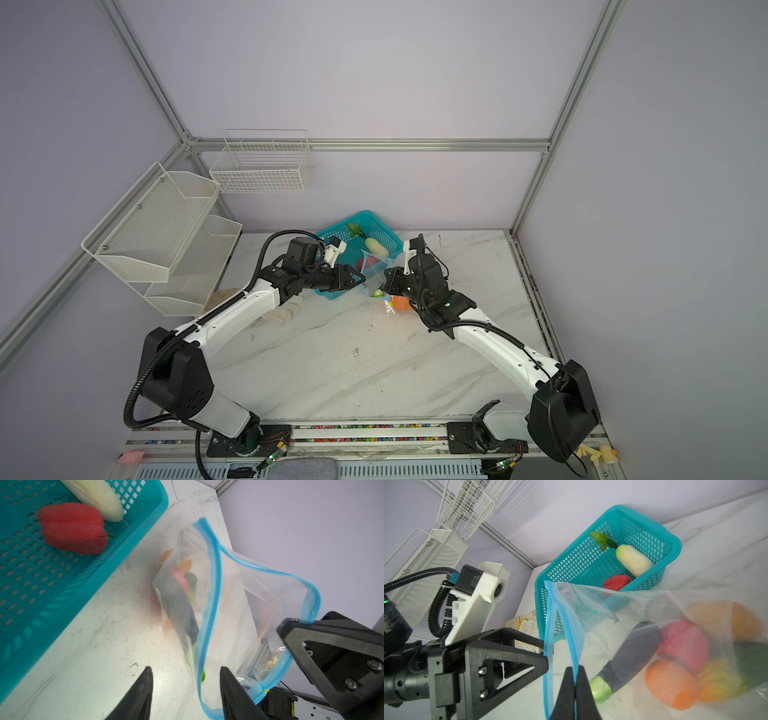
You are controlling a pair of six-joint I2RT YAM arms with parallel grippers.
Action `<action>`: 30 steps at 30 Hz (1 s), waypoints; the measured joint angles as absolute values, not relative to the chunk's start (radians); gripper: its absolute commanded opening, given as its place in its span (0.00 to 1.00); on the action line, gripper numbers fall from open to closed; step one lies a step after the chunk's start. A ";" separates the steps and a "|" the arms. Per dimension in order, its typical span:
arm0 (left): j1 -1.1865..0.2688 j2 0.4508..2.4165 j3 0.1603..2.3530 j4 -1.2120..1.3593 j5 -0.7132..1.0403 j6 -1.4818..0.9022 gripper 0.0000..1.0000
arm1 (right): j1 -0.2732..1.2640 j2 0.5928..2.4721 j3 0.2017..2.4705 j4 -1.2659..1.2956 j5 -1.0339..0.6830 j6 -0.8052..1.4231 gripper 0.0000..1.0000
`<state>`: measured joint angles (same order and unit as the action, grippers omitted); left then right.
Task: Place the food in the zip-top bag and seal the zipper
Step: 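Raise the left gripper from the bag while the right gripper pulls the zipper back, then move the left gripper over the teal basket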
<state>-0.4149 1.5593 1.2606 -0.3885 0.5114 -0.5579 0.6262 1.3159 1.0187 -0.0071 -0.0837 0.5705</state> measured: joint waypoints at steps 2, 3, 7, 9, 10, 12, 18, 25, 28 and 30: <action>-0.398 1.536 1.236 -0.390 0.496 -0.557 0.57 | 0.626 1.316 1.008 -0.002 -0.085 0.571 0.00; -0.391 1.523 1.224 -0.390 0.488 -0.558 0.57 | 0.626 1.316 1.003 -0.001 -0.084 0.571 0.00; -0.382 1.494 1.202 -0.387 0.463 -0.556 0.61 | 0.626 1.317 0.990 0.005 -0.084 0.571 0.00; -0.379 1.490 1.201 -0.389 0.450 -0.535 0.63 | 0.626 1.317 0.988 0.007 -0.084 0.572 0.00; -0.378 1.490 1.202 -0.394 0.436 -0.521 0.64 | 0.626 1.317 0.988 0.007 -0.084 0.572 0.00; -0.370 1.494 1.203 -0.416 0.403 -0.477 0.65 | 0.626 1.317 0.988 0.007 -0.083 0.574 0.00; -0.343 1.612 1.271 -0.515 0.309 -0.341 0.69 | 0.623 1.315 0.986 0.007 -0.081 0.579 0.00; -0.350 1.748 1.342 -0.561 0.270 -0.239 0.72 | 0.602 1.281 0.964 -0.001 -0.067 0.590 0.00; -0.355 1.774 1.375 -0.575 0.249 -0.208 0.73 | 0.594 1.269 0.960 -0.005 -0.066 0.590 0.00; -0.361 1.793 1.408 -0.589 0.235 -0.184 0.73 | 0.591 1.267 0.957 -0.005 -0.066 0.590 0.00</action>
<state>-0.3607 1.7927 1.4082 -0.5892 0.2352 -0.1837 0.5907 1.2675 0.9569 -0.0051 -0.0662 0.5900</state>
